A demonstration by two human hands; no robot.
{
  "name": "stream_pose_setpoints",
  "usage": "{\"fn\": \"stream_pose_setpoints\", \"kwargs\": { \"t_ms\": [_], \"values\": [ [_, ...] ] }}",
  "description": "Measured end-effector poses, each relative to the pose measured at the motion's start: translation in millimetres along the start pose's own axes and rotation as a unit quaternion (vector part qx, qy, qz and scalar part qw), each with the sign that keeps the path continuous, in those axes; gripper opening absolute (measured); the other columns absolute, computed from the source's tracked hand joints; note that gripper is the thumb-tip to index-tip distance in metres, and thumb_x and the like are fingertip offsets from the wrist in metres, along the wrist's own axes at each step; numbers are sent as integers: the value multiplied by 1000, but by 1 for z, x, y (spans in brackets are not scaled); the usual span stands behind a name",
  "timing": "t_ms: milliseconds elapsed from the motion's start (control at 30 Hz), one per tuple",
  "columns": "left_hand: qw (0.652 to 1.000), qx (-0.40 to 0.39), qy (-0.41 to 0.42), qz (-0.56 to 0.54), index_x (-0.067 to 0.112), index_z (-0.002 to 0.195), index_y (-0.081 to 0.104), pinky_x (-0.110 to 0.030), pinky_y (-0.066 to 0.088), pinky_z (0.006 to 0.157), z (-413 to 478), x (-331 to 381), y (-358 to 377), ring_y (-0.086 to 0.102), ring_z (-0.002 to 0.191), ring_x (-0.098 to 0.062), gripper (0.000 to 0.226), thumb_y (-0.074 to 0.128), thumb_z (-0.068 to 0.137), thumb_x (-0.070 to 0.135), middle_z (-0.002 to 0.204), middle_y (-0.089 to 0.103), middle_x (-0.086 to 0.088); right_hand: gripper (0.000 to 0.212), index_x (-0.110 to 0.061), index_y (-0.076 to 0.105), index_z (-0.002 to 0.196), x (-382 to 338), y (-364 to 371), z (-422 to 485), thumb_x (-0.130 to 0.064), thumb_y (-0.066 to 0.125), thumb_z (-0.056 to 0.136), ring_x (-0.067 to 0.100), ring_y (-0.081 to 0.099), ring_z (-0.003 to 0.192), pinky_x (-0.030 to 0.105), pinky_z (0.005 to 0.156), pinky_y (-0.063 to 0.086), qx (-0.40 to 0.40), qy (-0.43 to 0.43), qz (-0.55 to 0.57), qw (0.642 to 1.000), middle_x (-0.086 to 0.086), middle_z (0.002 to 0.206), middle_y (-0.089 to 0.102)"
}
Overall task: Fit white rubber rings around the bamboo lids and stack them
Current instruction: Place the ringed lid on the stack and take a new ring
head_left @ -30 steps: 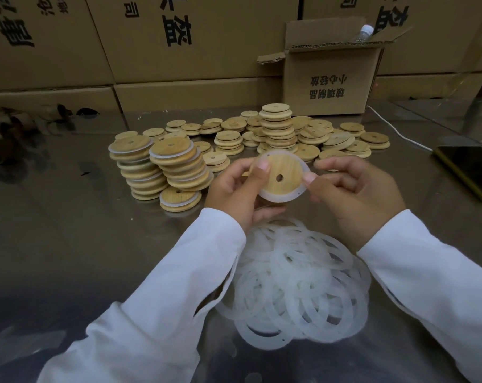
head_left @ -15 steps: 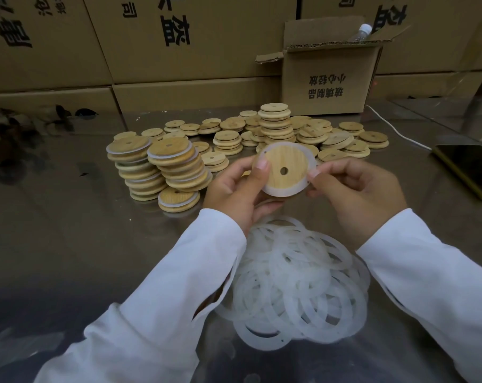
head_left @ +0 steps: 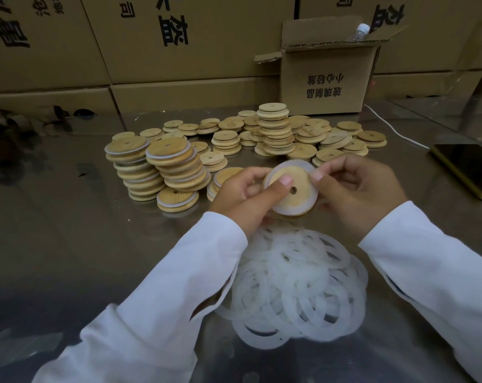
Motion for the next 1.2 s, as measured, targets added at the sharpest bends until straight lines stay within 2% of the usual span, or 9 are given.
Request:
{"fn": "stream_pose_setpoints", "kwargs": {
  "t_ms": [67, 133, 167, 300, 467, 567, 733, 967, 1200],
  "values": [
    [999, 4, 9, 32, 25, 89, 66, -37, 52, 83, 0, 0, -2, 66, 78, -13, 29, 64, 68, 45, 70, 69, 10, 21, -27, 60, 69, -4, 5, -1, -12, 65, 82, 14, 63, 70, 29, 71, 53, -41, -28, -15, 999, -7, 71, 65],
    [998, 6, 34, 60, 26, 82, 65, -30, 53, 75, 0, 3, -3, 64, 69, -6, 6, 62, 82, 31, 64, 67, 11, 19, -27, 59, 70, -5, 8, -3, -13, 64, 83, 14, 63, 72, 24, 71, 50, -66, -42, -33, 996, -8, 73, 64],
    [996, 5, 46, 71, 25, 82, 64, -28, 53, 72, 0, 3, -3, 63, 67, -4, 6, 60, 85, 26, 62, 67, 12, 19, -27, 59, 70, -5, 9, -3, -14, 64, 83, 14, 63, 74, 23, 72, 50, -71, -47, -39, 996, -7, 74, 64],
    [997, -12, 59, 53, 24, 86, 63, -39, 55, 74, 0, 5, -4, 64, 68, -11, 5, 59, 86, 22, 65, 68, 7, 20, -25, 59, 69, -6, 6, 0, -12, 63, 83, 8, 61, 70, 19, 72, 48, -73, -44, -32, 996, -10, 71, 64],
    [999, -20, 47, 3, 22, 91, 64, -32, 59, 64, 1, 5, -5, 65, 68, -10, 9, 58, 86, 17, 68, 68, 4, 20, -24, 61, 68, -8, 4, 2, -11, 64, 83, 2, 61, 65, 11, 68, 49, -76, -53, -24, 995, -10, 67, 64],
    [999, -8, 24, -37, 19, 95, 64, -29, 58, 62, 2, 3, -7, 68, 73, -12, 10, 58, 87, 18, 72, 70, 2, 20, -26, 61, 68, -11, 4, 1, -12, 64, 82, 2, 61, 66, 12, 67, 49, -73, -62, -28, 995, -10, 68, 65],
    [998, 22, 12, -51, 16, 99, 64, -35, 59, 68, 0, 2, -4, 68, 81, -21, 14, 59, 87, 19, 80, 71, -5, 20, -24, 61, 68, -12, 2, -1, -10, 66, 81, -1, 60, 61, 8, 63, 48, -39, -68, -6, 997, -11, 68, 64],
    [993, 64, 2, -99, 11, 87, 61, -38, 59, 62, -1, 2, -5, 67, 82, -27, 5, 60, 86, 16, 85, 66, -10, 9, -28, 60, 72, -6, 6, -8, -24, 67, 77, 5, 64, 69, 17, 67, 50, 1, -49, -5, 999, -11, 73, 66],
    [999, 38, -2, -21, 19, 88, 63, -50, 54, 83, 0, -1, -1, 66, 86, -29, 10, 66, 82, 12, 84, 70, -6, 18, -29, 59, 66, -7, -1, -4, -19, 67, 78, 7, 62, 65, 21, 66, 50, 33, -62, -24, 997, -12, 70, 64]
  ]
}}
Point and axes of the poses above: each hand's wrist, its own z-axis towards the middle knuckle, its own y-axis out of the palm, x = y × z, the point moved 6 cm from there along z, towards the middle knuckle
